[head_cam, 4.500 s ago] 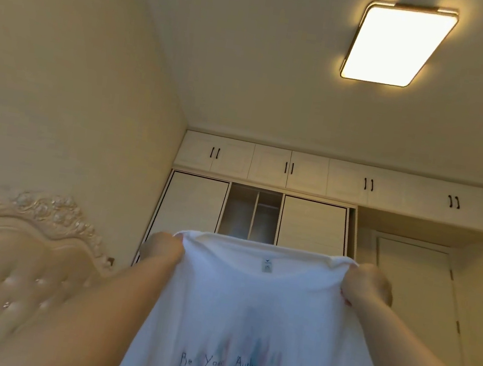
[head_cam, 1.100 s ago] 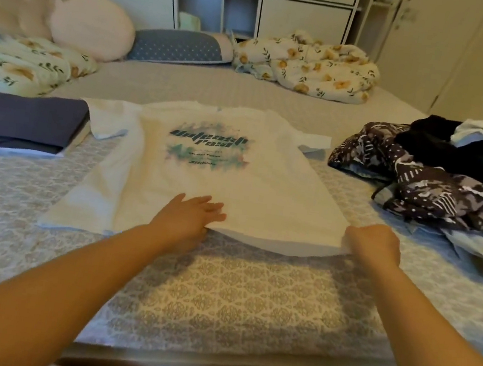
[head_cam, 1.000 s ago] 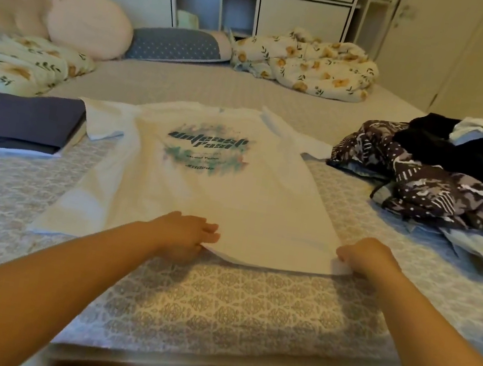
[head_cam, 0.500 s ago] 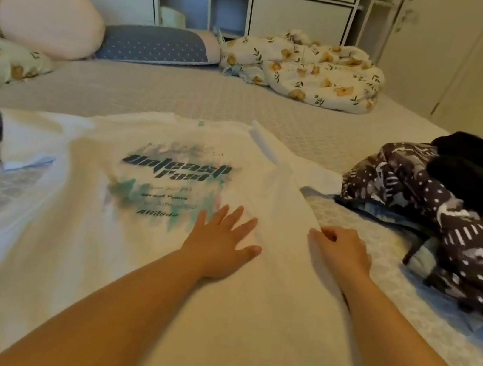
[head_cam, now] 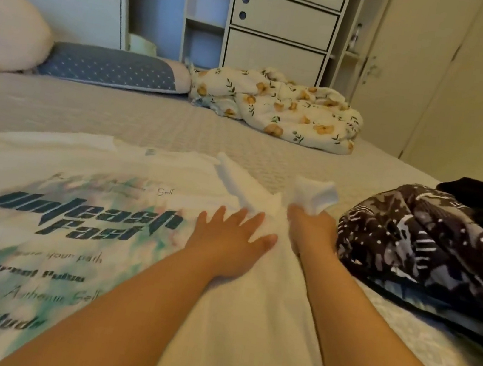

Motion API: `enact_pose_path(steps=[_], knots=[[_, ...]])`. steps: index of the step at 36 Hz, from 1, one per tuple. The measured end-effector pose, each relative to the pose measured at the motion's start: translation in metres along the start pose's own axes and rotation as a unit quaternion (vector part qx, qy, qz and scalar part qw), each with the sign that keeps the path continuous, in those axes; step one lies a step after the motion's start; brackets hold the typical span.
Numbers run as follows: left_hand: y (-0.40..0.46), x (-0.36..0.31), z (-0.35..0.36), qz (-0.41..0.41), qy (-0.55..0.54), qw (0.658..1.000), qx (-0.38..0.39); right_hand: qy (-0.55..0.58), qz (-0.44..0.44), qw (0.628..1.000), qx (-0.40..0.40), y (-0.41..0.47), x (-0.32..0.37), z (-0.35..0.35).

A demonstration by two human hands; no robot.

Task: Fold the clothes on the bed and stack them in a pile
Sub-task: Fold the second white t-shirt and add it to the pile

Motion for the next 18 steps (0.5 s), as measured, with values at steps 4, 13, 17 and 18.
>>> enact_pose_path(steps=[4,13,17,18], knots=[[0.019,-0.009,-0.005,0.007,-0.014,0.999,-0.051,0.153,-0.088,0.984,-0.008,0.004,0.025,-0.026],[0.049,-0.021,0.015,0.045,-0.014,0.998,0.051,-0.080,-0.079,0.990,-0.086,0.029,0.004,-0.052],[0.037,-0.019,-0.008,-0.016,-0.381,0.922,-0.073,-0.073,-0.104,0.983,-0.134,0.018,0.018,-0.061],[0.034,-0.013,-0.013,-0.050,-0.513,0.850,-0.107,-0.059,-0.144,0.979,-0.132,0.009,0.031,-0.060]])
Point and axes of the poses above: each hand's wrist, its own y-axis towards the middle knuckle, its own z-axis out of the palm, x = y × z, the point moved 10 cm from there along y, towards the middle knuckle, and after that the axes turned 12 degrees about z, right-handed, at the moved point
